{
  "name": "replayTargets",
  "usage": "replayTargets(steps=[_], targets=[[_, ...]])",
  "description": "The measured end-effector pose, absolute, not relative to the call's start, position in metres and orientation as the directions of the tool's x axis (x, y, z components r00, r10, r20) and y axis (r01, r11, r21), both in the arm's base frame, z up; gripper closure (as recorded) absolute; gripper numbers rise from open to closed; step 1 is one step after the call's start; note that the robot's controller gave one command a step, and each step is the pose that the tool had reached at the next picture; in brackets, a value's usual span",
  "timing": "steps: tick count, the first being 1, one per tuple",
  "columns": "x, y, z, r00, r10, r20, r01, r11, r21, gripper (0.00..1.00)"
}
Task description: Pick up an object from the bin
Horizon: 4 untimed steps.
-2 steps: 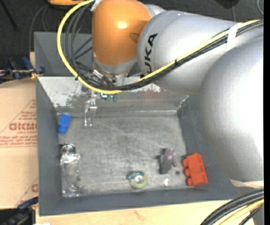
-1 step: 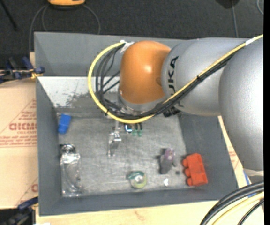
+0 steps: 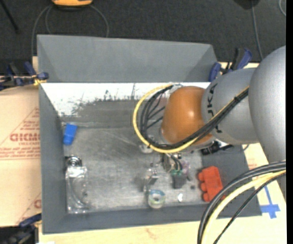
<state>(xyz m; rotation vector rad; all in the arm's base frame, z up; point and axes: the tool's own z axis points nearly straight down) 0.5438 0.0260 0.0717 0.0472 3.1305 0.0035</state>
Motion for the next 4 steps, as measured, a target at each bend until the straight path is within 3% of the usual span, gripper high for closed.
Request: replayTargets(steps=[1,2,3,4], targets=[[0.494,0.024,0.117,-0.970,0.242,0.000,0.242,0.970,0.002,0.00],[0.486,-0.048,0.077,-0.971,0.239,0.002,0.239,0.971,0.010,0.00],[0.501,-0.104,0.080,-0.980,0.198,-0.006,0.198,0.980,-0.002,0.00],[0.534,-0.096,0.123,-0.999,-0.043,-0.008,-0.043,0.999,-0.003,0.00]])
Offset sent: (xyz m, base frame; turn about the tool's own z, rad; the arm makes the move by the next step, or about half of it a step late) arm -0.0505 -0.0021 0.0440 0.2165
